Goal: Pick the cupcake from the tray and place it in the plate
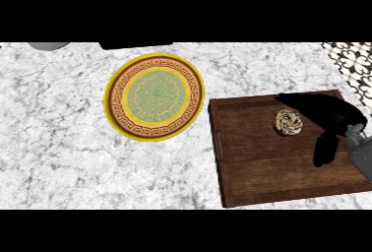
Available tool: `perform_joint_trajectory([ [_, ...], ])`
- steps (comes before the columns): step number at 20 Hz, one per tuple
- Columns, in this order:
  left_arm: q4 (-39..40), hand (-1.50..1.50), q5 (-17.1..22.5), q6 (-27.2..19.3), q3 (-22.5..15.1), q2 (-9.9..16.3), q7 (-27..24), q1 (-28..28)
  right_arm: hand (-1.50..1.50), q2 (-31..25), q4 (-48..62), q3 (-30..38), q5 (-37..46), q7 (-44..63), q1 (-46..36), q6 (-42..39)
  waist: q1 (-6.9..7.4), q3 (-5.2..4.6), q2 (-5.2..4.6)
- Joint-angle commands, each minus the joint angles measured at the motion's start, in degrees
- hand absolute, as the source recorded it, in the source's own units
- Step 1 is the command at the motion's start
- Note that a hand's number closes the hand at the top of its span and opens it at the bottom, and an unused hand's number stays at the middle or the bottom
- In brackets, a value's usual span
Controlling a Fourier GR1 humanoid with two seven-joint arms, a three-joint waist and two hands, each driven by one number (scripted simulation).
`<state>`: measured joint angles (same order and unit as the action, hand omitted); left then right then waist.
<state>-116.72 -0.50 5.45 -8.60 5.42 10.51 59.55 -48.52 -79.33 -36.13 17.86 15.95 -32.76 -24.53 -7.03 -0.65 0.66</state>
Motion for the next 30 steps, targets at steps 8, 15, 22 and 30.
perform_joint_trajectory([
  [8, -11.3, 0.0, -1.8, -0.9, 1.5, -0.5, -7.2, -15.5, -1.5, 2.1, 2.7, -2.3, 1.2, 2.0, 0.4, -1.4, -0.72, 0.77, 0.34],
  [15, -11.8, 0.0, -2.1, 0.3, 1.9, 0.9, -7.9, -13.5, 1.5, 4.8, 3.5, -1.8, 1.9, 0.8, -0.3, 1.5, -0.45, 0.95, 0.62],
  [22, -11.5, 0.0, -2.1, -0.2, 3.3, 0.6, -7.2, -12.3, 1.5, 4.6, 4.5, 1.1, 5.1, 5.8, -0.6, 8.1, -3.86, 0.79, 2.13],
  [30, -11.0, 0.0, -1.4, -1.1, 5.9, 0.2, -6.8, -4.3, 1.5, 4.0, 8.0, 5.8, 7.1, 22.1, 5.3, 16.9, -11.6, 0.48, 5.47],
])
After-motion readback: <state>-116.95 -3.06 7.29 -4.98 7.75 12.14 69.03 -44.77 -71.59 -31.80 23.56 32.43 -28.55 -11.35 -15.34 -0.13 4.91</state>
